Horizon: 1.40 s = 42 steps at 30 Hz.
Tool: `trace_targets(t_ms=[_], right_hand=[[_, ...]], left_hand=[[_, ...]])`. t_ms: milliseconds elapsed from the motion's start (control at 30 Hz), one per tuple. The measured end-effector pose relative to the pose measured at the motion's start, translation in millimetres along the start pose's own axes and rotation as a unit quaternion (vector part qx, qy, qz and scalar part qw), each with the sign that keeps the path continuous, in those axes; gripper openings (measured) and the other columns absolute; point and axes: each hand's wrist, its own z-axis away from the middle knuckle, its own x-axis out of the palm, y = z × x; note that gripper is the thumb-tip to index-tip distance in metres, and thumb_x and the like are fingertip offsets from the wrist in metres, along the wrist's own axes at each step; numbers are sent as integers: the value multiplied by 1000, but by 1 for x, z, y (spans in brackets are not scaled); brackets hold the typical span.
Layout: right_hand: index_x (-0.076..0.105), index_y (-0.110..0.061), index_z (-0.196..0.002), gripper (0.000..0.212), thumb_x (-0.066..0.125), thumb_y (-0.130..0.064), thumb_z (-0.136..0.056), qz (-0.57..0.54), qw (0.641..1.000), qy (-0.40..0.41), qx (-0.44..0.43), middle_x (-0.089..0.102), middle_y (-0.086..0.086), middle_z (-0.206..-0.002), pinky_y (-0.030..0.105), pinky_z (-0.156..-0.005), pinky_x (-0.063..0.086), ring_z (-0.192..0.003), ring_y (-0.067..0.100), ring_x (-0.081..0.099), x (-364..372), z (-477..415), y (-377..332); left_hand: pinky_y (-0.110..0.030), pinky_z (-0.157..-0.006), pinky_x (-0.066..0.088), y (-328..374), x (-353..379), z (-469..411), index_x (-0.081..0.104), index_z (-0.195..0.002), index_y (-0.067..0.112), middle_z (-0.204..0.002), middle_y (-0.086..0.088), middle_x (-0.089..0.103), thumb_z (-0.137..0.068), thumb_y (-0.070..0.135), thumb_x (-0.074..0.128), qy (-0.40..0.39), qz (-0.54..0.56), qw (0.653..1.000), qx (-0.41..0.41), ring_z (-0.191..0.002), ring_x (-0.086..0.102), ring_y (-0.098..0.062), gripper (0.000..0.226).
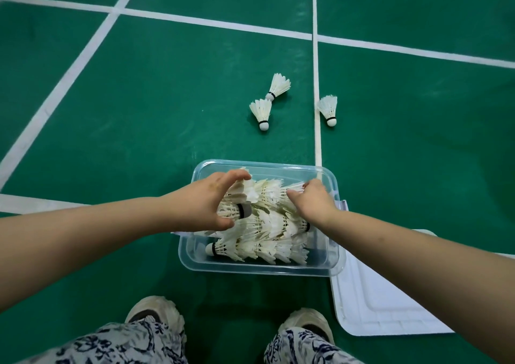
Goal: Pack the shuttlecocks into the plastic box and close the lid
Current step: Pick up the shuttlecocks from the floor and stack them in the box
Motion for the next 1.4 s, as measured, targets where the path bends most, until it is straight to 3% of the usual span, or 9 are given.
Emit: trace_targets(t_ms=[133,300,400,467,533,733,1000,1167,1400], right_hand=[[29,-11,-138,56,53,-29,-91,3,991,63,-118,31,10,-143,36,-111,26,-134,25,31,-10,35,-5],[54,-19,-116,32,55,-17,-84,27,953,-43,-300,49,0,-119,32,-101,37,-115,15,43,-15,78,-14],[61,-13,-101,19,59,-21,-83,62,935,-87,-339,56,5,-105,34,-92,42,-102,19,48,-9,91,-16],[59,-15,-87,13,60,-28,-86,56,931,-83,-352,57,3,-91,33,-82,43,-88,18,50,-6,96,-17],[54,-19,-76,17,57,-29,-90,53,933,-78,-348,51,-4,-79,32,-74,40,-81,16,47,-6,95,-17],[37,-25,-56,39,57,-25,-89,-21,961,-40,-272,42,-8,-63,30,-62,33,-67,16,42,-2,87,-11],[44,-17,-52,36,62,-11,-82,-142,977,-79,-138,42,-1,-53,27,-57,33,-55,13,38,8,73,7],[47,-17,-49,40,65,-11,-84,-121,958,-219,-142,44,2,-53,25,-55,34,-54,16,39,25,76,6],[66,-15,-69,21,62,-23,-87,19,949,-266,-166,58,0,-70,31,-77,44,-74,15,51,42,68,-10]], left_hand=[[-27,-101,34,10,0,5,13,-138,40,-144,0,34,-75,32,69,-3,-2,1000,7,-126,40,-14,84],[-18,-100,27,26,4,13,16,-139,35,-144,1,34,-76,27,69,-15,-9,999,34,-128,37,-12,83],[-11,-92,25,30,6,20,17,-140,35,-142,2,36,-76,25,68,-24,-22,998,45,-125,39,-11,82],[-17,-97,31,31,6,25,15,-139,38,-140,0,38,-75,25,68,-37,-23,998,48,-122,43,-14,84],[-28,-100,37,31,6,29,6,-138,47,-137,-3,40,-74,25,67,-48,-23,998,44,-116,47,-17,91],[-35,-94,44,21,2,32,-15,-124,65,-133,-4,43,-74,27,66,-5,-37,999,25,-109,52,-19,103],[-26,-96,38,4,-5,30,26,-140,31,-133,-4,49,-80,28,64,5,-64,998,-7,-116,50,-18,71],[-32,-92,43,2,-9,31,38,-132,26,-125,-3,59,-82,31,61,44,-56,997,-13,-110,55,-22,55],[-37,-89,45,-4,-10,30,41,-128,27,-119,-5,61,-82,35,60,39,-48,998,-16,-105,56,-23,50]])
